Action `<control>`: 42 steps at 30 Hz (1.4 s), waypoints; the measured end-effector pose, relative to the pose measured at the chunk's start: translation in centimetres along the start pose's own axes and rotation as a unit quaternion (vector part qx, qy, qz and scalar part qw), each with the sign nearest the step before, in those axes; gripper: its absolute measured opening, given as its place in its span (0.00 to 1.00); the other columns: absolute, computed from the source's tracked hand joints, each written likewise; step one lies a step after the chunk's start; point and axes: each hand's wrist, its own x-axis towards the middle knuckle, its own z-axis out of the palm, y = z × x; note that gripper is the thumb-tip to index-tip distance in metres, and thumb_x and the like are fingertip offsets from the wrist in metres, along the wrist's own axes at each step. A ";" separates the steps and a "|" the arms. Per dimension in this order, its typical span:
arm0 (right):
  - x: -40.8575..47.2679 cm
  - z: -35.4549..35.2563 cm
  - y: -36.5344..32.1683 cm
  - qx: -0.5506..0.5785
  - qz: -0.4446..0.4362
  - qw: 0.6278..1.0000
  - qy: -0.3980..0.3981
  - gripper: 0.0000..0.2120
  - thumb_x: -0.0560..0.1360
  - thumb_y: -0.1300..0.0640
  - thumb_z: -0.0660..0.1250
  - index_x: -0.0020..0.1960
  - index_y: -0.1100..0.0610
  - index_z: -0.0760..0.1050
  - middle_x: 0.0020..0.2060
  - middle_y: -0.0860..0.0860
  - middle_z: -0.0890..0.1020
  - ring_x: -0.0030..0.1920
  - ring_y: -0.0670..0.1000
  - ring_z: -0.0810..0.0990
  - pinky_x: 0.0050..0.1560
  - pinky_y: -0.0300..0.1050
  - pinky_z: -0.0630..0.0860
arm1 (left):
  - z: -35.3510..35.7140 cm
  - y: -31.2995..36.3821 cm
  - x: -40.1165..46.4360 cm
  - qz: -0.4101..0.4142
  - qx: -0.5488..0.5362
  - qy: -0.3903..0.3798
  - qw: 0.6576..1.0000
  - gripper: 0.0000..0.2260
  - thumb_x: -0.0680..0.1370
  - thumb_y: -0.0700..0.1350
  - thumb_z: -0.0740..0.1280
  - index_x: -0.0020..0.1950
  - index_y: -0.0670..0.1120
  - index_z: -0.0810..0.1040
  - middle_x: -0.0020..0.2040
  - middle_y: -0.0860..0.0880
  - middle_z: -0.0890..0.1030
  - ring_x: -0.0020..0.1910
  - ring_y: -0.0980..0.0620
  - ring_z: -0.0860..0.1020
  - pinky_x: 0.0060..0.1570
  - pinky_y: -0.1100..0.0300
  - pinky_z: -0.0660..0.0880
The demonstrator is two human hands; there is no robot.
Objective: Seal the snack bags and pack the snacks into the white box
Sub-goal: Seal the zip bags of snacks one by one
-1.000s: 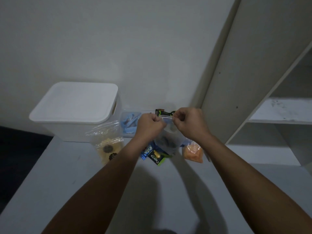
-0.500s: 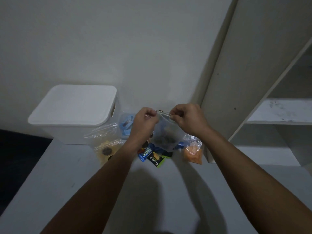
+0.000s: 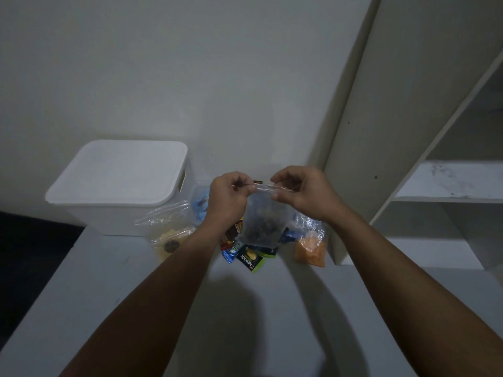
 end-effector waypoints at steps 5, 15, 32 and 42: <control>-0.3 0.5 0.2 0.000 -0.017 0.998 0.057 0.12 0.69 0.65 0.73 0.49 0.54 0.79 0.37 0.51 0.83 0.40 0.50 0.83 0.46 0.46 0.79 | -0.2 0.3 -0.2 0.014 -0.001 -0.017 1.000 0.04 0.74 0.36 0.70 0.40 0.43 0.79 0.35 0.52 0.77 0.36 0.56 0.75 0.36 0.68 0.73; -0.5 -0.2 -0.8 0.044 -0.008 0.997 0.064 0.21 0.67 0.64 0.76 0.56 0.52 0.75 0.35 0.50 0.84 0.37 0.44 0.82 0.40 0.33 0.77 | -0.1 0.9 0.1 0.040 0.010 -0.041 0.998 0.03 0.70 0.39 0.74 0.39 0.46 0.83 0.35 0.51 0.82 0.32 0.59 0.76 0.35 0.66 0.73; -0.2 -0.4 -0.7 0.034 0.004 0.999 0.035 0.20 0.69 0.66 0.74 0.55 0.52 0.71 0.37 0.51 0.85 0.38 0.48 0.83 0.43 0.47 0.79 | -0.7 0.9 -0.2 0.033 -0.011 -0.042 0.999 0.02 0.71 0.38 0.73 0.40 0.43 0.83 0.34 0.50 0.82 0.33 0.59 0.78 0.35 0.67 0.75; 0.3 -1.0 0.3 0.020 0.035 0.999 0.021 0.22 0.68 0.63 0.76 0.55 0.49 0.72 0.37 0.51 0.85 0.42 0.50 0.84 0.46 0.48 0.81 | -2.2 0.5 0.1 -0.009 -0.029 -0.012 0.999 0.04 0.68 0.37 0.76 0.39 0.45 0.83 0.35 0.52 0.83 0.34 0.59 0.81 0.38 0.71 0.77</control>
